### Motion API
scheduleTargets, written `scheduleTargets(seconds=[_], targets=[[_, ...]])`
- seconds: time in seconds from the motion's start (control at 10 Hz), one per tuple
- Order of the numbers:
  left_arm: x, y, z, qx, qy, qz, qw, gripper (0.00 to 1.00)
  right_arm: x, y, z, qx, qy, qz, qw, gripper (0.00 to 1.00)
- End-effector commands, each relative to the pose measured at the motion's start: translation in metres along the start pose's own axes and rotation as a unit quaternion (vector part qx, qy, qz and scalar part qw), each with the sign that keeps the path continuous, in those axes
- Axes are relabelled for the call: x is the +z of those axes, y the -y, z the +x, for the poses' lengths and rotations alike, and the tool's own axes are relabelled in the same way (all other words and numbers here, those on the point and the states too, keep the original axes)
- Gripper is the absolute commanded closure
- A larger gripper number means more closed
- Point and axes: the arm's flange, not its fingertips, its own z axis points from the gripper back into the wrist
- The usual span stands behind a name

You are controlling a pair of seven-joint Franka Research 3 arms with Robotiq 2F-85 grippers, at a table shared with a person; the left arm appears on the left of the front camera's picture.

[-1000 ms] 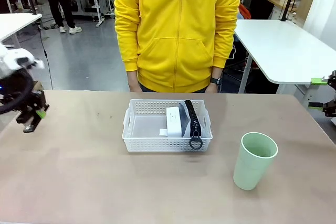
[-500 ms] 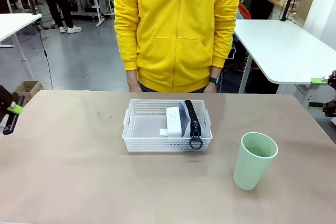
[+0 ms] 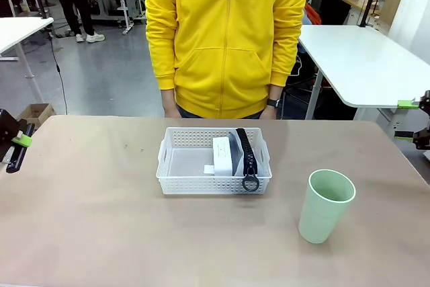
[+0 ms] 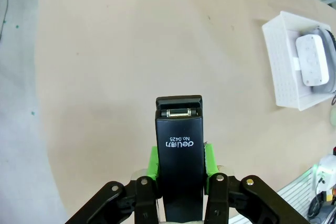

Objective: Efficiently arrange items inside the basket to fit them all.
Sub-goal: Pick up the Stapler and place it inside the Organizing basket.

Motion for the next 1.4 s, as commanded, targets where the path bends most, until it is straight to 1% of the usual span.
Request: scheduleTargets(seconds=[0.0, 0.1, 0.2, 0.3, 0.4, 0.5, 0.6, 0.7, 0.8, 0.9, 1.0, 1.1, 1.3], targets=[[-0.007, 0.014, 0.003, -0.035, 0.006, -0.005, 0.999, 0.63, 0.003, 0.000, -0.001, 0.005, -0.004, 0.001, 1.000, 0.00], [-0.009, 0.048, 0.021, -0.056, 0.016, 0.008, 0.998, 0.63, 0.003, 0.000, -0.001, 0.005, -0.004, 0.001, 1.000, 0.00], [-0.014, 0.099, 0.047, -0.131, 0.008, 0.005, 0.991, 0.63, 0.003, 0.000, -0.001, 0.005, -0.004, 0.001, 1.000, 0.00], [-0.029, 0.149, 0.072, -0.184, -0.017, -0.001, 0.983, 0.63, 0.003, 0.000, -0.001, 0.005, -0.004, 0.001, 1.000, 0.00], [-0.052, 0.195, 0.092, -0.225, -0.047, 0.005, 0.973, 0.63, 0.003, 0.000, -0.001, 0.005, -0.004, 0.001, 1.000, 0.00], [-0.079, 0.234, 0.105, -0.246, -0.058, 0.013, 0.967, 0.63, 0.003, 0.000, -0.001, 0.005, -0.004, 0.001, 1.000, 0.00], [-0.113, 0.272, 0.116, -0.270, -0.078, -0.008, 0.960, 0.63, 0.003, 0.000, -0.001, 0.005, -0.004, 0.001, 1.000, 0.00], [-0.146, 0.302, 0.117, -0.287, -0.088, 0.009, 0.954, 0.63, 0.003, 0.000, -0.001, 0.005, -0.004, 0.001, 1.000, 0.00], [-0.182, 0.326, 0.113, -0.308, -0.119, 0.016, 0.944, 0.63, 0.003, 0.000, -0.001, 0.005, -0.004, 0.001, 1.000, 0.00], [-0.214, 0.340, 0.105, -0.325, -0.136, 0.024, 0.936, 0.63, 0.003, 0.000, -0.001, 0.005, -0.004, 0.001, 1.000, 0.00], [-0.249, 0.346, 0.097, -0.333, -0.150, 0.035, 0.930, 0.63, 0.003, 0.000, -0.001, 0.005, -0.004, 0.001, 1.000, 0.00], [-0.269, 0.347, 0.092, -0.335, -0.155, 0.050, 0.928, 0.63, 0.003, 0.000, -0.001, 0.005, -0.004, 0.001, 1.000, 0.00], [-0.286, 0.346, 0.084, -0.334, -0.173, 0.078, 0.923, 0.63, 0.003, 0.000, -0.001, 0.005, -0.004, 0.001, 1.000, 0.00]])
